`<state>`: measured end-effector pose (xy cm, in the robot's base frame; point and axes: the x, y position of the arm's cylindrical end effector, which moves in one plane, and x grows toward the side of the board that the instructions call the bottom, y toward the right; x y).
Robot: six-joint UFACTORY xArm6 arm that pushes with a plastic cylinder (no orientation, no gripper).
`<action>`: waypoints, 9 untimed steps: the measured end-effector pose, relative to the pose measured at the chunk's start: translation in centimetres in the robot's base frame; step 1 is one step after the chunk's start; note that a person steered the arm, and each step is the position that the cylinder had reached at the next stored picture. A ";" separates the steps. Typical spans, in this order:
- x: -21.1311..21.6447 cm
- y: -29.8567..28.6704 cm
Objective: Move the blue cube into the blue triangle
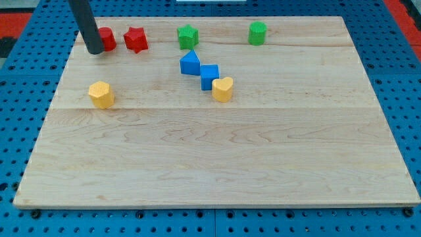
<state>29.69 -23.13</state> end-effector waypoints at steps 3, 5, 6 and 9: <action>8.2 15.2; 7.9 25.5; 6.9 28.1; 2.7 30.6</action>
<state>32.38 7.43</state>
